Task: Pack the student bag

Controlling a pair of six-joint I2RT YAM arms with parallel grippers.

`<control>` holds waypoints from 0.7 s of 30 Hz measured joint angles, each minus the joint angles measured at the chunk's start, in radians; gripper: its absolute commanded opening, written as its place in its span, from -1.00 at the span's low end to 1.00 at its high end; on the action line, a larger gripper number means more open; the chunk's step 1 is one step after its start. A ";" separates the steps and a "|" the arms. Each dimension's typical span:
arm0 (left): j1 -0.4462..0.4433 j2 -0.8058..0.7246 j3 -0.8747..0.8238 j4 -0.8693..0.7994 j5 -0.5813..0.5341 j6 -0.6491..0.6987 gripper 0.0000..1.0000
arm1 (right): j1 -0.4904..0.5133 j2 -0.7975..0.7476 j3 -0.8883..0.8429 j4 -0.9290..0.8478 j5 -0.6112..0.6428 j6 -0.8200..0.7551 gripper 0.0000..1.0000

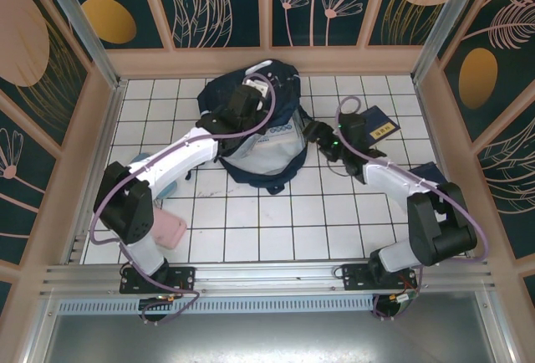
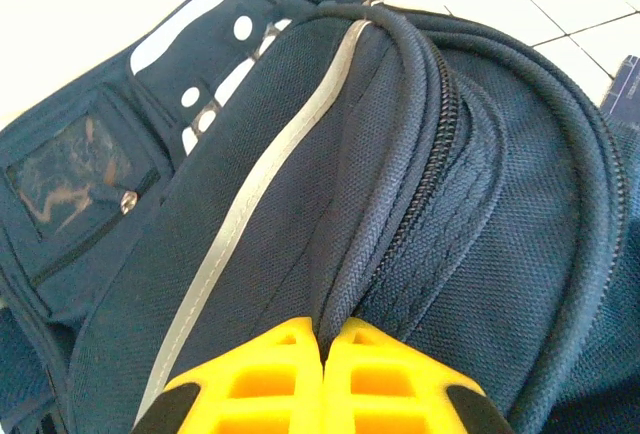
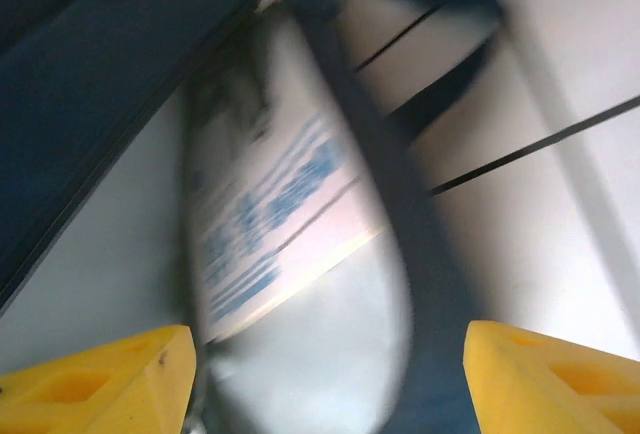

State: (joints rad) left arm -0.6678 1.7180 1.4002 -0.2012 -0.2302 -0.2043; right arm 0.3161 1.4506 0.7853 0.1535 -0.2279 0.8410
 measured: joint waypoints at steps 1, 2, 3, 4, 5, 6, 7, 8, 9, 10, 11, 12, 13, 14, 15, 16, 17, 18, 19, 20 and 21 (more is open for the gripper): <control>0.000 -0.017 -0.021 0.004 -0.005 -0.003 -1.00 | -0.035 0.008 0.007 -0.021 0.003 -0.014 0.42; 0.000 -0.035 -0.043 0.007 -0.012 -0.008 -1.00 | -0.078 0.026 0.026 -0.048 0.011 -0.032 0.40; 0.000 -0.057 -0.067 0.008 -0.018 -0.011 -1.00 | -0.113 0.050 0.050 -0.071 0.022 -0.049 0.40; 0.000 -0.076 -0.085 0.008 -0.023 -0.011 -1.00 | -0.137 0.076 0.080 -0.091 0.031 -0.060 0.40; 0.000 -0.099 -0.105 0.007 -0.028 -0.012 -1.00 | -0.158 0.111 0.117 -0.108 0.045 -0.076 0.40; 0.000 -0.118 -0.123 0.006 -0.031 -0.015 -1.00 | -0.172 0.148 0.155 -0.118 0.058 -0.087 0.40; 0.000 -0.134 -0.138 0.007 -0.030 -0.018 -1.00 | -0.183 0.183 0.193 -0.130 0.070 -0.097 0.40; 0.000 -0.151 -0.154 0.006 -0.027 -0.019 -0.96 | -0.193 0.222 0.233 -0.145 0.079 -0.105 0.40; 0.000 -0.161 -0.163 0.003 -0.017 -0.023 -0.79 | -0.202 0.262 0.274 -0.159 0.087 -0.112 0.40; 0.000 -0.168 -0.172 0.003 0.001 -0.027 -0.51 | -0.211 0.311 0.324 -0.179 0.096 -0.120 0.39; 0.001 -0.171 -0.179 0.004 0.020 -0.040 -0.20 | -0.219 0.357 0.373 -0.197 0.100 -0.130 0.37; 0.002 -0.175 -0.186 0.006 0.048 -0.051 -0.02 | -0.226 0.407 0.424 -0.217 0.103 -0.136 0.37; 0.002 -0.180 -0.196 0.018 0.077 -0.066 0.12 | -0.232 0.455 0.475 -0.235 0.109 -0.142 0.37; 0.002 -0.187 -0.205 0.030 0.104 -0.085 0.23 | -0.239 0.502 0.515 -0.245 0.115 -0.150 0.37; 0.002 -0.193 -0.212 0.041 0.122 -0.103 0.30 | -0.245 0.535 0.543 -0.254 0.121 -0.156 0.37; 0.002 -0.200 -0.217 0.046 0.138 -0.120 0.37 | -0.250 0.566 0.566 -0.267 0.127 -0.161 0.37; 0.002 -0.206 -0.219 0.051 0.148 -0.135 0.44 | -0.254 0.593 0.583 -0.285 0.130 -0.167 0.37; 0.002 -0.209 -0.219 0.056 0.152 -0.151 0.48 | -0.257 0.613 0.597 -0.298 0.131 -0.174 0.37; 0.002 -0.212 -0.219 0.065 0.155 -0.166 0.51 | -0.259 0.629 0.614 -0.309 0.131 -0.180 0.36; 0.002 -0.212 -0.219 0.072 0.155 -0.180 0.56 | -0.259 0.630 0.628 -0.315 0.127 -0.186 0.31; 0.002 -0.212 -0.219 0.078 0.155 -0.192 0.58 | -0.259 0.630 0.633 -0.316 0.122 -0.193 0.30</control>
State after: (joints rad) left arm -0.6659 1.5059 1.1812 -0.1230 -0.0750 -0.3958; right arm 0.0566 2.0808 1.4185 -0.1627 -0.1059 0.6483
